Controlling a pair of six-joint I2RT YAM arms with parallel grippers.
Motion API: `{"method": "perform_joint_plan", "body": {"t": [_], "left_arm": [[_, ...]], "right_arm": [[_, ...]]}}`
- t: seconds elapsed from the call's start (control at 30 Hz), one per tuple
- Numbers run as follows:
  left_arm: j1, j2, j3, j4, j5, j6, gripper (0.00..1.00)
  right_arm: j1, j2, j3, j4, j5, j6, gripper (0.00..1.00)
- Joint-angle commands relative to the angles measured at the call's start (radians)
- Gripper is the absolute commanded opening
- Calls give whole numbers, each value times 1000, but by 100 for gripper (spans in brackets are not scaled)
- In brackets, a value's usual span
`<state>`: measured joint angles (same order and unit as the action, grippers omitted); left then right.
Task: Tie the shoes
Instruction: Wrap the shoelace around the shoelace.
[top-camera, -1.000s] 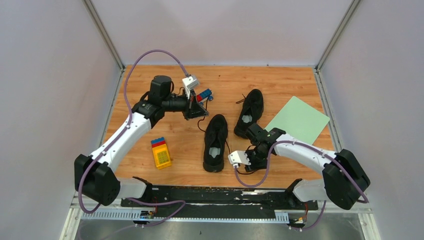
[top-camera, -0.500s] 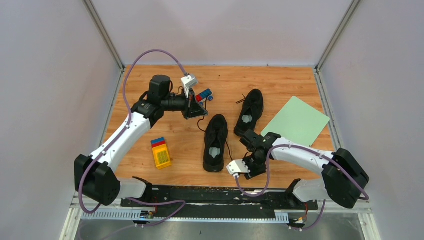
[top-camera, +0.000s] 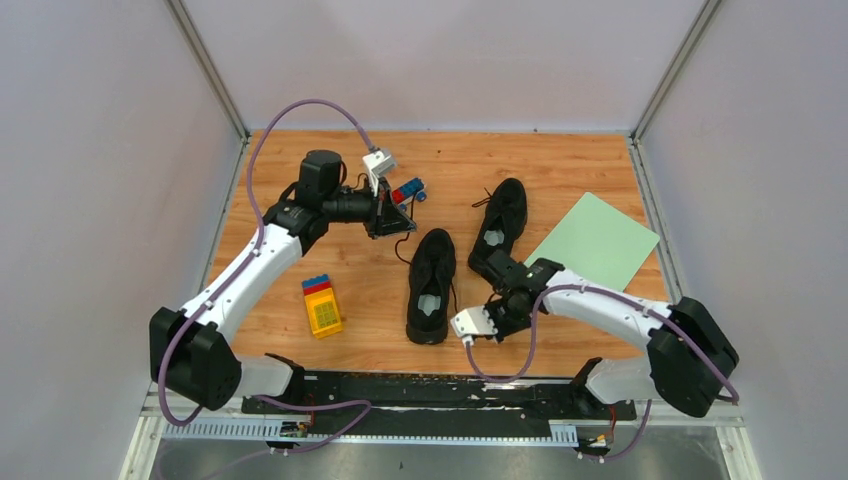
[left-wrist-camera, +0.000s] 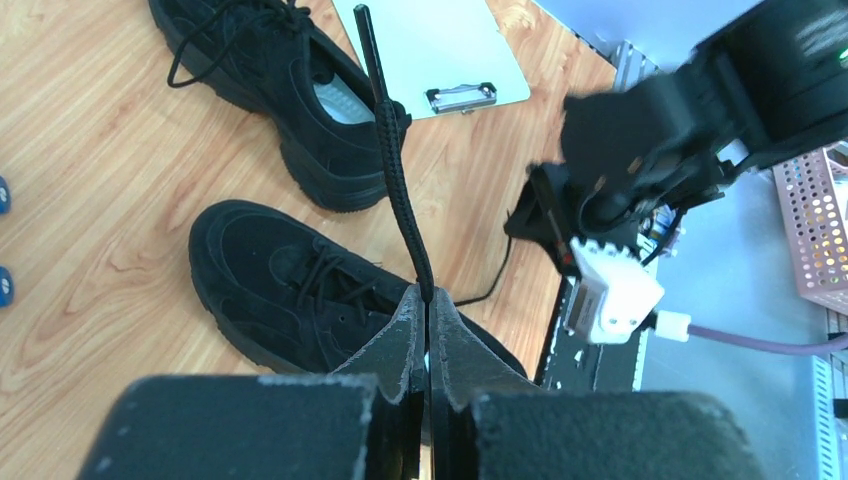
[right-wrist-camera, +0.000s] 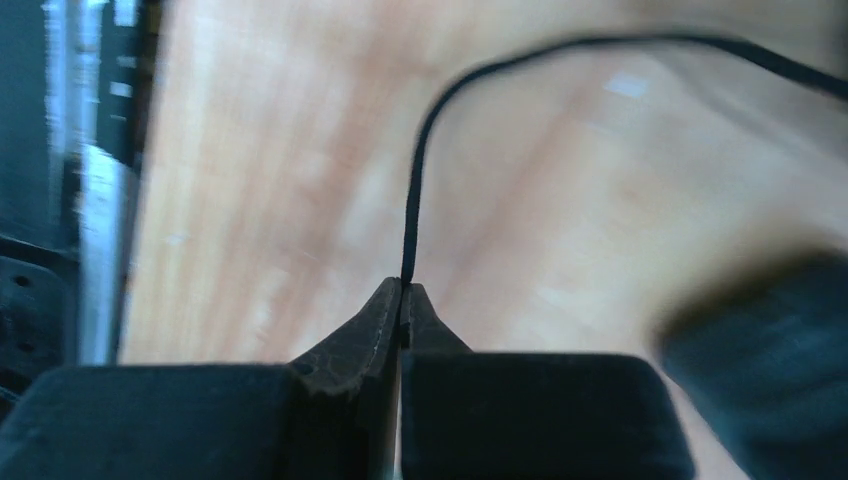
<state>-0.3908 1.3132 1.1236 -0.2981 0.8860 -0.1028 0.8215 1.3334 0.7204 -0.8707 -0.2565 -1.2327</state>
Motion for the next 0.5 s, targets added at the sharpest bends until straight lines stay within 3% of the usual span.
{"method": "perform_joint_plan", "body": {"t": [0.0, 0.13, 0.3, 0.47], "left_arm": [[6, 39, 23, -52, 32, 40, 0], [-1, 103, 77, -143, 73, 87, 0], [-31, 115, 113, -200, 79, 131, 0], [-60, 137, 169, -248, 51, 161, 0]], "right_arm": [[-72, -123, 251, -83, 30, -34, 0], [-79, -147, 477, -117, 31, 42, 0], [-94, -51, 727, -120, 32, 218, 0], [-97, -6, 865, -77, -41, 282, 0]]}}
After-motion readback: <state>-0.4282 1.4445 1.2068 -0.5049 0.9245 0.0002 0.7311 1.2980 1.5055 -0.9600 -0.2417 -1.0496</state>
